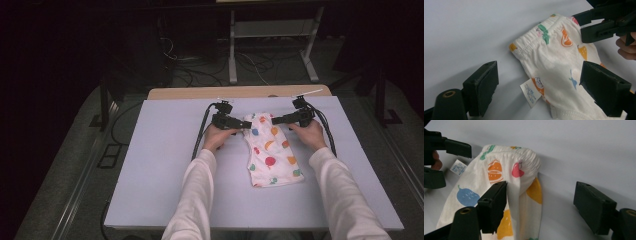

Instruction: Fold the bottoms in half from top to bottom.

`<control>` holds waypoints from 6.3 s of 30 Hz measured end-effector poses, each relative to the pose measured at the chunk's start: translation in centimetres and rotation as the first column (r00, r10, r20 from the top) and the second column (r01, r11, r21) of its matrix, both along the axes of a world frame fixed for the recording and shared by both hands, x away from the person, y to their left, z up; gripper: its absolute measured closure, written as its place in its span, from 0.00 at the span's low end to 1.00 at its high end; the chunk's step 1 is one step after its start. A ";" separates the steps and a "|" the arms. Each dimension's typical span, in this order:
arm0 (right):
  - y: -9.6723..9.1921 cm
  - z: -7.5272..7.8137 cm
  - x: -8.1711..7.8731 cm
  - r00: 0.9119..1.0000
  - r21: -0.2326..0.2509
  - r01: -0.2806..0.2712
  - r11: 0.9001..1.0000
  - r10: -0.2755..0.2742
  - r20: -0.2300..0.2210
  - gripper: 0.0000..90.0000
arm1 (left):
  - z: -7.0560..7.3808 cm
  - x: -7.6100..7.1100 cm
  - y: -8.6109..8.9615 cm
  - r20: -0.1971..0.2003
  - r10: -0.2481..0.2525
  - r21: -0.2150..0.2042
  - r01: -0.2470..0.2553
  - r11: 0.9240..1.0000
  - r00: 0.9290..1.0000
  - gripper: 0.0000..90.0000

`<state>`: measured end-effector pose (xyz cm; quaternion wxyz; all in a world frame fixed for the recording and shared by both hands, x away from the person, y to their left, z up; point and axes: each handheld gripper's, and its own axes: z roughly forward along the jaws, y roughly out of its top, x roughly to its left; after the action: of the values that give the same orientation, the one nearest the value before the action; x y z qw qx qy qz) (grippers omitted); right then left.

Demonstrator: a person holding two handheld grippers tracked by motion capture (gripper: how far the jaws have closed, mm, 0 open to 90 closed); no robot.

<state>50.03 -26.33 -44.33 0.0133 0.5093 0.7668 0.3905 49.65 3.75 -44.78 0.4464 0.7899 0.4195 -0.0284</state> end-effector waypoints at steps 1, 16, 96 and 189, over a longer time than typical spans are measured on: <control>0.0 0.0 0.0 1.000 -0.002 -0.004 1.000 0.004 -0.003 0.33 | -0.1 0.0 0.0 -0.004 -0.002 0.004 0.002 1.000 1.000 0.19; 1.1 -0.6 0.0 0.999 -0.028 -0.034 0.999 0.034 0.004 0.51 | -0.9 0.1 -0.7 -0.018 -0.033 -0.026 0.033 0.999 0.999 0.31; -1.7 3.1 -7.0 0.984 0.243 0.044 0.969 -0.084 0.156 0.97 | 3.5 -5.0 -1.1 0.145 -0.054 -0.160 0.078 0.984 0.988 0.98; -1.9 1.5 -16.5 0.993 0.098 -0.011 0.995 -0.001 0.117 0.97 | 0.8 -13.3 -1.8 0.148 -0.219 -0.092 0.234 0.968 0.964 0.97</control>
<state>33.55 -28.27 -42.86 0.0323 0.4836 0.7459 0.4569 36.35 1.93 -44.03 0.5101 0.8074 0.2925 -0.0478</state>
